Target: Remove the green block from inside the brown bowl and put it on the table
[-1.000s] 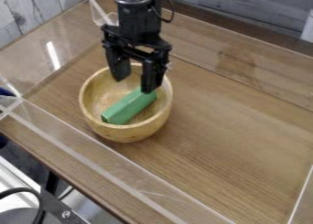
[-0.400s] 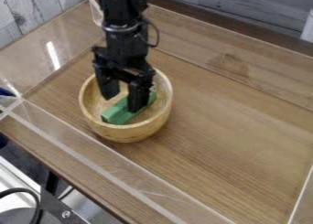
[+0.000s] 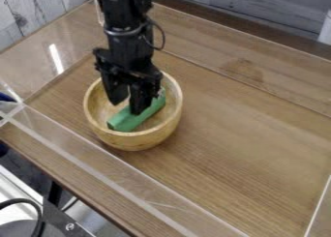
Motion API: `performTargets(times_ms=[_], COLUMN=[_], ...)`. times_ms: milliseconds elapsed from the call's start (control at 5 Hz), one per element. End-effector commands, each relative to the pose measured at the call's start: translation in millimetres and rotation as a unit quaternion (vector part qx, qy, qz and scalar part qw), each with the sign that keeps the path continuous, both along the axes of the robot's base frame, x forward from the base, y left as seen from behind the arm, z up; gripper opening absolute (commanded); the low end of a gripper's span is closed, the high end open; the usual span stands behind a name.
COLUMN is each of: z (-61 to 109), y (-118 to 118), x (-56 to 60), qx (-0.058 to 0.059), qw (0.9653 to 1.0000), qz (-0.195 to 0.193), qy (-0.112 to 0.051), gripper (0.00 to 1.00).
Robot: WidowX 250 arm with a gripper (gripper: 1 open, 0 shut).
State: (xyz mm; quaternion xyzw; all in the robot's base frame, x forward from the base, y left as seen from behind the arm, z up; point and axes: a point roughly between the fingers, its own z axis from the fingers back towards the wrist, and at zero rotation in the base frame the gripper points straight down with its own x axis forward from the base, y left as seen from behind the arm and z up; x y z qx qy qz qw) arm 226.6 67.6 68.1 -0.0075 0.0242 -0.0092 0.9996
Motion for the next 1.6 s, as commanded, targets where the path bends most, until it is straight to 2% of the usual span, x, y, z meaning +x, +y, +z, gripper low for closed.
performTargets(times_ms=[0, 400, 800, 1200, 1400], z=[15.4, 6.4, -5.3, 18.6, 14.4], y=[1, 5, 5, 6, 4], x=[7.0, 9.1, 7.6, 9.0, 14.2], qx=[0.002, -0.006, -0.026, -0.023, -0.022], qw=[0.9993, 0.9987, 0.9989, 0.9987, 0.9985], qz=[-0.006, -0.007, -0.026, -0.015, -0.018], qy=[-0.038, -0.049, -0.027, -0.044, -0.047], gripper=[1.00, 1.00, 1.00, 1.00, 1.00])
